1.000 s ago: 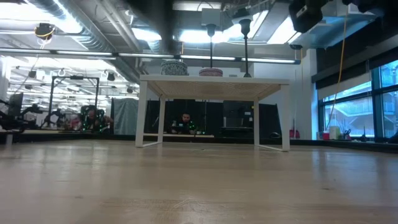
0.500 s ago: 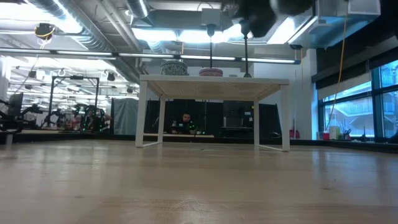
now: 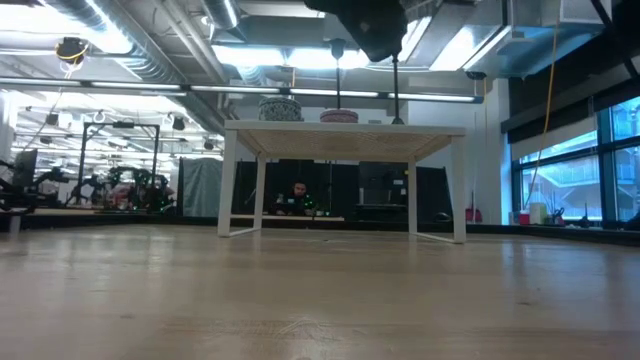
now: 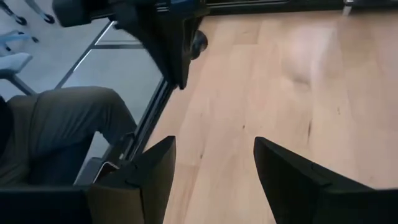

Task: Pick & Place candle stick holders
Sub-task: Put the black candle holder on the shelf

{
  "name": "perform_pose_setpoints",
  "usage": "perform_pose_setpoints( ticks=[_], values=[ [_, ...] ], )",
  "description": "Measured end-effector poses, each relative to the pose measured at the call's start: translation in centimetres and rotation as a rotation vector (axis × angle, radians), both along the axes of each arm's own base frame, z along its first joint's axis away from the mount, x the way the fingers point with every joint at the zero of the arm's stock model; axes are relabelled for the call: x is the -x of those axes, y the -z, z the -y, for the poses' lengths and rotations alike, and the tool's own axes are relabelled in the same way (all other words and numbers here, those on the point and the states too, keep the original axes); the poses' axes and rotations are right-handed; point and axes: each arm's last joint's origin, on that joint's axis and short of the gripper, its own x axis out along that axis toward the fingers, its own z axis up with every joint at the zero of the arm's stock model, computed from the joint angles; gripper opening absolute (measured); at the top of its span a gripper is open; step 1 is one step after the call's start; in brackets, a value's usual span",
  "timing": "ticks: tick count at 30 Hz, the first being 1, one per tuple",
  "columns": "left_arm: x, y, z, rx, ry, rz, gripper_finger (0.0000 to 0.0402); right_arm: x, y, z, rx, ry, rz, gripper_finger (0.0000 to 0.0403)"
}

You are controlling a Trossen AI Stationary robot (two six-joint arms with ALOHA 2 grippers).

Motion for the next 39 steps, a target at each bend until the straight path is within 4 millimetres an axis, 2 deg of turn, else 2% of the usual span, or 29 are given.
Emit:
perform_pose_setpoints(
  ticks=[8, 26, 39],
  values=[
    [-0.1, 0.0, -0.1, -0.002, -0.009, 0.005, 0.0008, 0.6, 0.0, -1.3, -0.028, -0.080, -0.009, 0.0220],
    [-1.3, -0.1, -1.5, -0.044, -0.019, 0.025, 0.0008, 1.0, 0.1, -2.0, -0.026, -0.090, -0.026, 0.0220],
    [-2.1, -0.4, -1.6, -0.061, 0.022, 0.076, 0.0008, 0.3, 2.5, -2.2, -0.022, -0.062, -0.103, 0.0220]
  ],
)
